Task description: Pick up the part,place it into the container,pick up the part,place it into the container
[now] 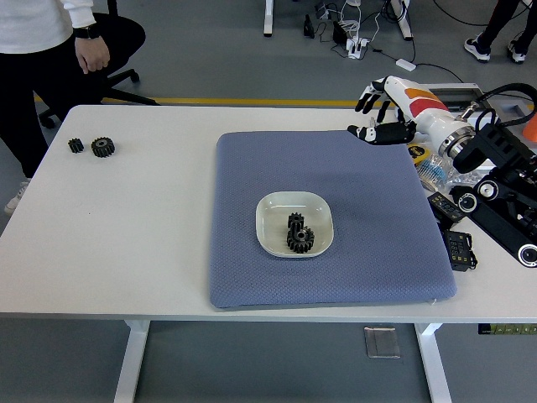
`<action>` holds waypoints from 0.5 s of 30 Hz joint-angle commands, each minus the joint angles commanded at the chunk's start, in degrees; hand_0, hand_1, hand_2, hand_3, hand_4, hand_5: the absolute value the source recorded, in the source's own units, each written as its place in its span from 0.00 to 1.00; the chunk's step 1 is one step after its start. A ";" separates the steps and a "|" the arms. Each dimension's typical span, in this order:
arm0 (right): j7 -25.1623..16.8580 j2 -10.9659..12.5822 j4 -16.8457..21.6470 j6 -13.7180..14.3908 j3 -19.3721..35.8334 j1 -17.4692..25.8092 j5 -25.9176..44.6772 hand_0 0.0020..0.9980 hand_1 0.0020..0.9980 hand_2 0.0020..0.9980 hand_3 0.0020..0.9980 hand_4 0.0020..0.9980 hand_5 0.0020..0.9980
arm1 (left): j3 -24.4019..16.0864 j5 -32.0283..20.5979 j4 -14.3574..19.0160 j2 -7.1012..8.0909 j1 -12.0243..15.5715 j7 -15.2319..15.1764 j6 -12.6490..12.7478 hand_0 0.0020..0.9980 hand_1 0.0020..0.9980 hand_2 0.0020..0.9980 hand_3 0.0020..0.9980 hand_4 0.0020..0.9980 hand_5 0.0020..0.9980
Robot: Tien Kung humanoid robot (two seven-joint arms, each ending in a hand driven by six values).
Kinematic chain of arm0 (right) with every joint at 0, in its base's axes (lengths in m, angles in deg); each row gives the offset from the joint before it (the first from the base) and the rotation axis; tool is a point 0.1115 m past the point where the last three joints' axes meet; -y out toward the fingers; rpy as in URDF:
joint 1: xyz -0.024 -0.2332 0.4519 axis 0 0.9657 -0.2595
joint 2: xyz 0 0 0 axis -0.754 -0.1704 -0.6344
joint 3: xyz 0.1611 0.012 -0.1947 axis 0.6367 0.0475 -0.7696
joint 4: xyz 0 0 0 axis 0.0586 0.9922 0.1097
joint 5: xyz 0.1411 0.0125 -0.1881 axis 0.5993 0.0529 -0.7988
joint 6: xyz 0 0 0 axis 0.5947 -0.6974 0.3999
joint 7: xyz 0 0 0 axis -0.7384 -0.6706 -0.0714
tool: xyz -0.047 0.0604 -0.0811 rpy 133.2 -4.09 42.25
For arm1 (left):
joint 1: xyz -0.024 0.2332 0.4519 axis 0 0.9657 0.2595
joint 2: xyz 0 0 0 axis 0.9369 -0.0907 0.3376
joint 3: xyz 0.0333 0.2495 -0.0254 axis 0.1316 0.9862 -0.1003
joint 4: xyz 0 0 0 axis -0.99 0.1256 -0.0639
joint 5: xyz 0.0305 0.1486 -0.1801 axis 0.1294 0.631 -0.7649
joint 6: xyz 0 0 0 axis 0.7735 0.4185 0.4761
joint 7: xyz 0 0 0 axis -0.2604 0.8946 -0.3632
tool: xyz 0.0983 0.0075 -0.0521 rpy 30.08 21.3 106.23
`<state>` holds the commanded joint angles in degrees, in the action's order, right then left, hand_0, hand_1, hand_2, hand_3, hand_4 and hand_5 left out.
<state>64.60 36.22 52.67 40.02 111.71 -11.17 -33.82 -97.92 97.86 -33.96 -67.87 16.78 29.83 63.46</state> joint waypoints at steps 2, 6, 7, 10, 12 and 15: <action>-0.83 1.08 -1.18 1.05 0.69 1.08 3.60 0.00 0.14 0.19 0.27 0.86 0.22 | -0.02 0.13 0.00 -0.01 -0.01 0.06 -0.01 0.77 0.78 0.81 0.59 0.69 0.64; -2.71 3.14 -2.92 3.39 2.56 3.67 12.09 0.01 0.17 0.25 0.35 0.87 0.19 | 0.09 0.01 0.00 -0.01 -0.08 0.06 -0.03 0.77 0.78 0.81 0.59 0.69 0.64; -2.88 3.56 -3.09 3.68 3.19 4.31 13.63 0.01 0.17 0.25 0.35 0.87 0.19 | 0.09 0.04 0.00 -0.01 -0.12 0.07 -0.05 0.77 0.78 0.81 0.59 0.69 0.64; -3.88 4.72 -3.27 4.50 5.91 7.07 18.91 0.01 0.17 0.25 0.35 0.87 0.19 | -0.04 0.18 0.00 -0.01 -0.26 0.10 -0.05 0.77 0.78 0.81 0.59 0.69 0.64; -4.97 5.03 -3.20 4.40 7.39 8.54 23.76 0.02 0.20 0.28 0.39 0.91 0.16 | -0.07 0.19 0.00 -0.01 -0.28 0.13 -0.03 0.77 0.78 0.81 0.59 0.69 0.64; -7.38 5.32 -2.06 3.67 10.38 10.88 31.20 0.02 0.20 0.28 0.39 0.91 0.16 | -0.08 0.35 0.00 -0.01 -0.34 0.19 -0.07 0.77 0.78 0.81 0.59 0.69 0.64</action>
<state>57.22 41.53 50.61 43.69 122.10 -0.30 -2.61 -98.00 98.21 -33.96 -67.88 16.44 30.02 63.39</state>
